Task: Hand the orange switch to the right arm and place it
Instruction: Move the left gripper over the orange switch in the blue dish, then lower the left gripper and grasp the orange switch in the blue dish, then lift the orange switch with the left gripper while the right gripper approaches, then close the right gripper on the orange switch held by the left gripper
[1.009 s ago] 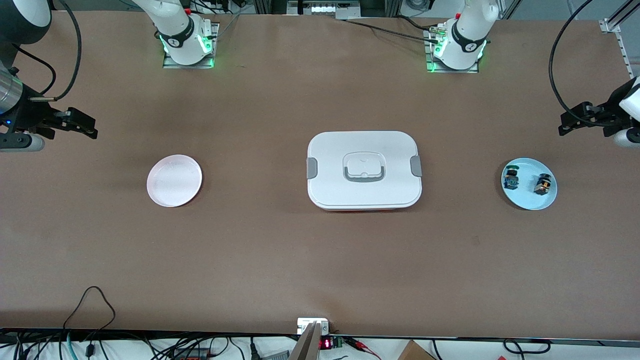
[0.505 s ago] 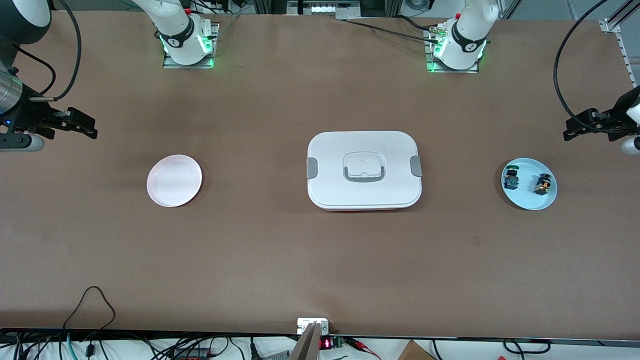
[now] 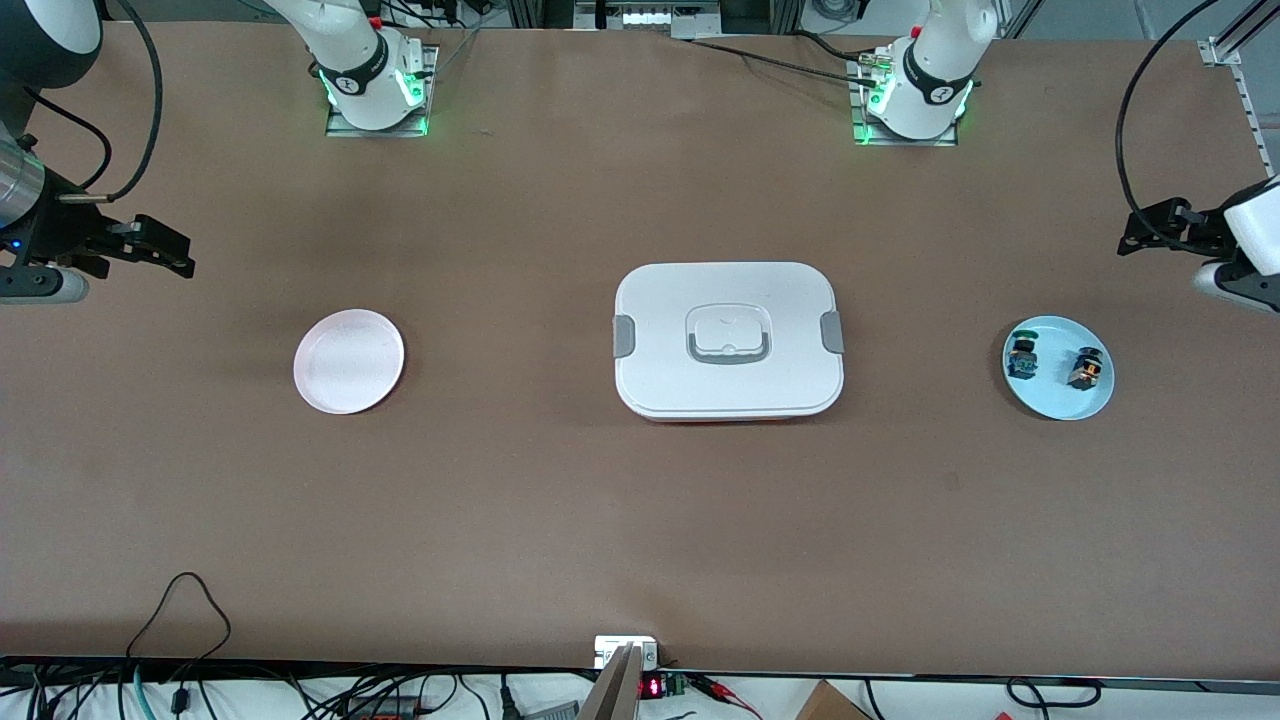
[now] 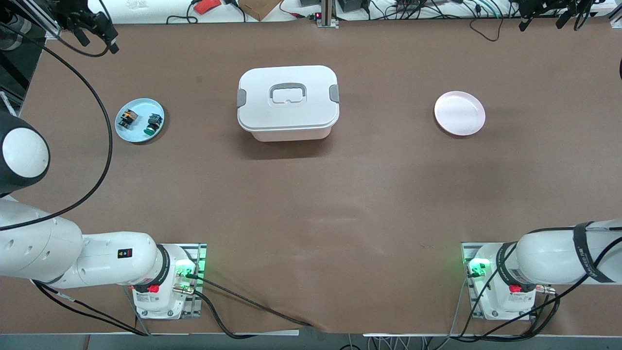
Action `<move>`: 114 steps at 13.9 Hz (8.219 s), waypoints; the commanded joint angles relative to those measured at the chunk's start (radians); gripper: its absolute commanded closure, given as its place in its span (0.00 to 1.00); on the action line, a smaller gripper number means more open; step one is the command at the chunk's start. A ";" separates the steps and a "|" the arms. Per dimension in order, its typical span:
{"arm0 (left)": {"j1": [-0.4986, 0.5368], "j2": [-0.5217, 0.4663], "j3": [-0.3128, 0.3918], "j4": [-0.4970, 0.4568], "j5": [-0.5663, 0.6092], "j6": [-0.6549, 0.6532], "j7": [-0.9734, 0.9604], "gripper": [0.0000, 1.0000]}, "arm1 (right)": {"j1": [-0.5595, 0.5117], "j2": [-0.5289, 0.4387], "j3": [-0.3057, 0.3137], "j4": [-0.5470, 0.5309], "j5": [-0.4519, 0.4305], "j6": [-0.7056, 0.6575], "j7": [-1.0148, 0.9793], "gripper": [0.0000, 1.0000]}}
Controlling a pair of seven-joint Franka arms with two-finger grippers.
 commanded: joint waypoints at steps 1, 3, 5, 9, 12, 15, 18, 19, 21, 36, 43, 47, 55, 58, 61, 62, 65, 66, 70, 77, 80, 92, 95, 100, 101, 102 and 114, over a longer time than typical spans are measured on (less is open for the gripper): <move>0.064 0.039 0.000 -0.035 0.017 0.064 0.335 0.00 | -0.007 0.003 0.004 0.016 0.016 -0.004 -0.004 0.00; 0.066 0.041 0.000 -0.104 0.072 0.140 0.553 0.00 | -0.007 0.003 0.004 0.016 0.014 -0.004 -0.004 0.00; 0.073 0.043 0.000 -0.167 0.083 0.219 0.726 0.00 | -0.007 0.004 0.004 0.016 0.014 -0.004 -0.004 0.00; 0.141 0.117 0.000 -0.256 0.083 0.421 1.120 0.00 | -0.007 0.004 0.004 0.016 0.014 -0.002 -0.004 0.00; 0.176 0.164 -0.003 -0.348 0.081 0.622 1.342 0.00 | -0.007 0.004 0.004 0.016 0.014 -0.002 -0.004 0.00; 0.213 0.173 -0.003 -0.469 0.081 0.849 1.478 0.00 | -0.009 0.006 0.004 0.016 0.016 0.003 -0.004 0.00; 0.277 0.242 -0.013 -0.508 0.078 0.992 1.602 0.00 | -0.007 0.006 0.004 0.016 0.016 0.003 -0.004 0.00; 0.280 0.260 -0.014 -0.508 0.068 1.019 1.642 0.00 | -0.007 0.006 0.004 0.016 0.016 0.003 -0.004 0.00; 0.288 0.291 -0.030 -0.508 0.067 1.076 1.673 0.00 | -0.007 0.006 0.004 0.016 0.016 0.004 -0.004 0.00; 0.507 0.383 -0.236 -0.494 0.069 1.113 1.732 0.00 | -0.010 0.009 0.004 0.014 0.016 0.012 -0.004 0.00; 0.511 0.405 -0.236 -0.485 0.071 1.126 1.733 0.02 | -0.010 0.009 0.004 0.014 0.016 0.012 -0.004 0.00; 0.511 0.405 -0.237 -0.483 0.071 1.138 1.764 0.35 | -0.010 0.009 0.004 0.014 0.016 0.012 -0.004 0.00; 0.509 0.394 -0.241 -0.440 0.051 1.097 1.768 1.00 | -0.012 0.013 0.004 0.014 0.014 0.012 -0.002 0.00; 0.497 0.394 -0.244 -0.348 -0.032 0.924 1.772 1.00 | -0.009 0.013 0.004 0.016 0.012 0.010 -0.007 0.00; 0.518 0.391 -0.339 -0.241 -0.086 0.714 1.769 1.00 | -0.018 0.010 -0.002 0.016 0.016 0.006 -0.016 0.00; 0.514 0.391 -0.348 -0.200 -0.169 0.616 1.768 1.00 | -0.015 0.010 -0.002 0.016 0.016 0.007 -0.018 0.00; 0.509 0.391 -0.405 -0.081 -0.329 0.359 1.669 0.99 | -0.015 0.007 -0.002 0.016 0.014 0.006 -0.018 0.00; 0.504 0.391 -0.406 -0.060 -0.371 0.275 1.613 1.00 | -0.016 0.012 -0.002 0.016 0.016 0.006 -0.015 0.00; 0.469 0.411 -0.452 -0.037 -0.674 0.081 1.560 1.00 | -0.017 0.007 -0.002 0.005 0.017 -0.048 -0.018 0.00; 0.451 0.321 -0.651 -0.119 -1.136 0.082 1.497 1.00 | -0.018 0.050 -0.001 -0.064 0.162 -0.063 -0.134 0.00; 0.452 0.213 -0.746 -0.251 -1.373 0.197 1.497 1.00 | -0.006 0.090 0.006 -0.072 0.293 -0.115 -0.200 0.00; 0.451 -0.037 -1.033 -0.397 -1.629 0.562 1.374 1.00 | 0.233 0.092 0.006 -0.072 1.090 -0.035 -0.151 0.00; 0.454 -0.089 -1.049 -0.445 -1.686 0.566 1.365 1.00 | 0.305 0.148 0.006 -0.072 1.294 0.044 -0.151 0.00; 0.458 -0.091 -1.047 -0.452 -1.730 0.555 1.373 1.00 | 0.436 0.191 0.006 -0.070 1.571 0.226 -0.082 0.00; 0.458 -0.091 -1.046 -0.452 -1.743 0.553 1.374 1.00 | 0.465 0.196 0.007 -0.070 1.610 0.278 -0.073 0.00; 0.460 -0.091 -1.046 -0.451 -1.746 0.553 1.374 1.00 | 0.500 0.197 0.007 -0.070 1.655 0.321 -0.068 0.00; 0.463 -0.089 -1.041 -0.451 -1.758 0.533 1.379 1.00 | 0.580 0.199 0.007 -0.119 1.798 0.400 -0.041 0.00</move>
